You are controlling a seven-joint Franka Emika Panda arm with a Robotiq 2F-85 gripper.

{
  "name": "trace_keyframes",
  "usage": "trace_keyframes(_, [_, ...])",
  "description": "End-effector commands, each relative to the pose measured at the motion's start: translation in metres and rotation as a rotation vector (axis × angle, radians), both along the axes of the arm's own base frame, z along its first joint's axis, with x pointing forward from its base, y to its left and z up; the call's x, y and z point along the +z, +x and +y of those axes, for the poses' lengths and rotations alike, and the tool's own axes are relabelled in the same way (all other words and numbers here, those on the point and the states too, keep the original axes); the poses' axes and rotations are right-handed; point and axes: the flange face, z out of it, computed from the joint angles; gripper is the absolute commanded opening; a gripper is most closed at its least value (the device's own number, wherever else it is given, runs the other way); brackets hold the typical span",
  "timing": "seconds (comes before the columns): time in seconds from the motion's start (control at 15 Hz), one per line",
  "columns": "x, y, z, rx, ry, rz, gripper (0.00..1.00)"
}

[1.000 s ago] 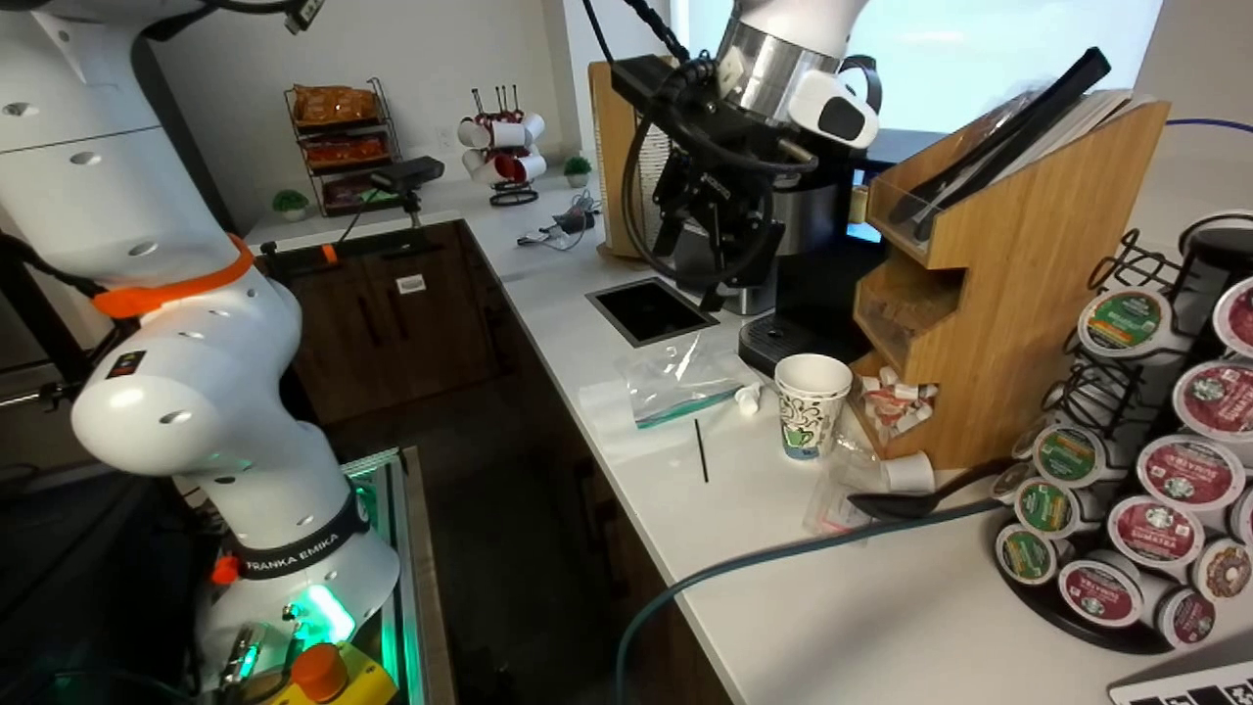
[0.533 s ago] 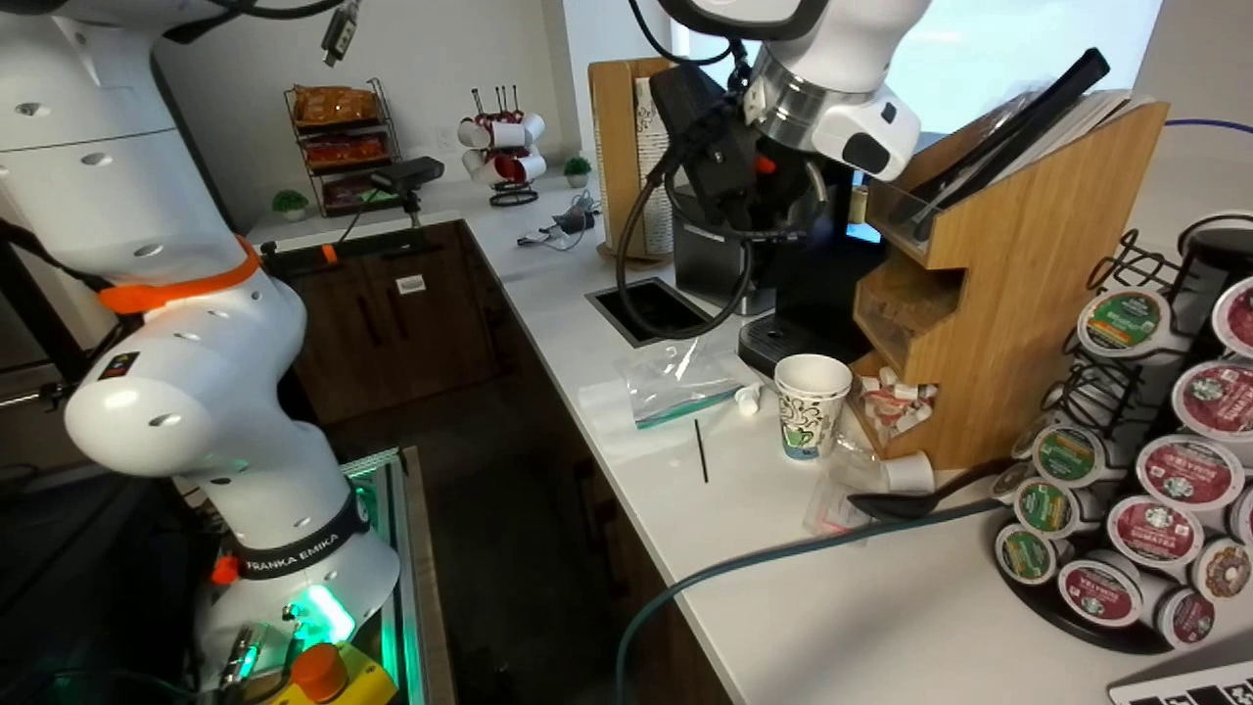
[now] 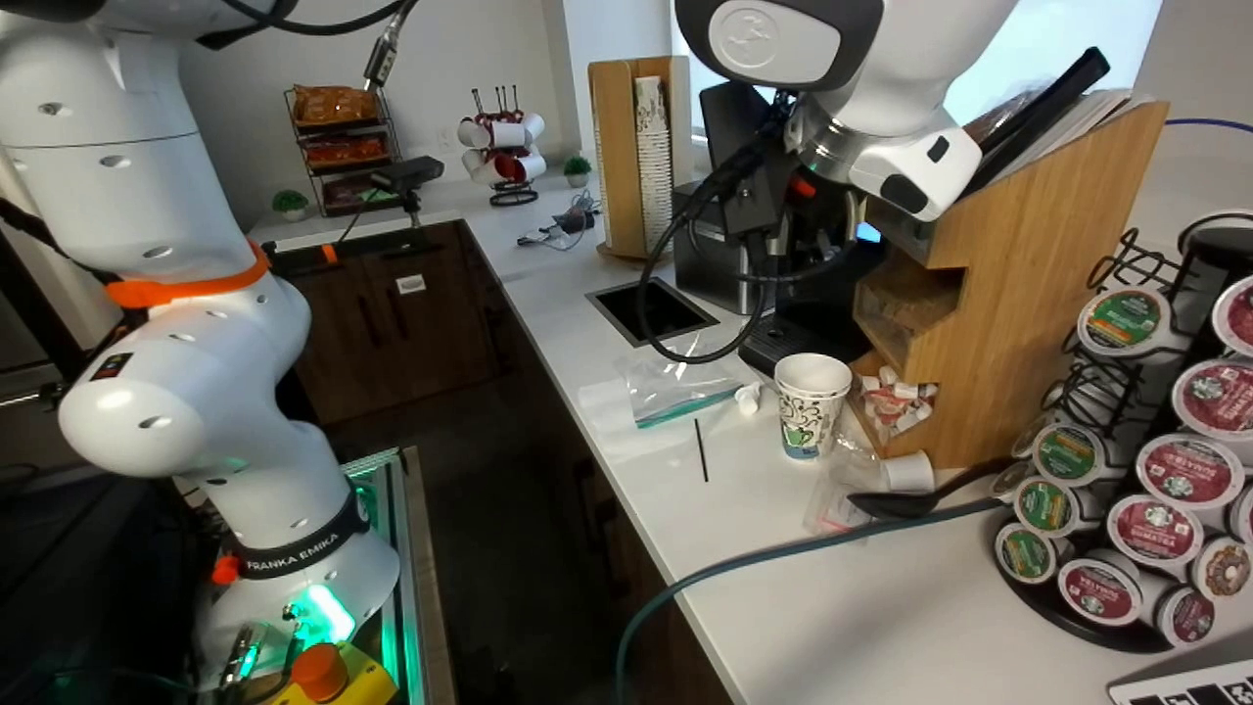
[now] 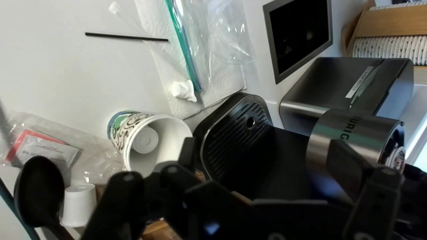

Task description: Put the coffee pods from the counter inside the two stacked coffee cups.

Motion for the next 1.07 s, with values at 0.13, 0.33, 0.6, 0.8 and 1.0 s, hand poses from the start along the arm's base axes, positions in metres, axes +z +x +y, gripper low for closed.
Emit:
trace_keyframes(0.13, [-0.031, -0.008, -0.004, -0.130, -0.241, -0.004, 1.00])
trace_keyframes(0.33, [-0.061, 0.003, -0.009, -0.257, -0.364, -0.031, 1.00])
trace_keyframes(0.6, [-0.091, 0.023, -0.002, -0.375, -0.438, -0.196, 1.00])
trace_keyframes(0.8, [-0.091, 0.027, 0.000, -0.395, -0.422, -0.193, 1.00])
trace_keyframes(1.0, [-0.099, 0.029, 0.004, -0.402, -0.408, -0.185, 1.00])
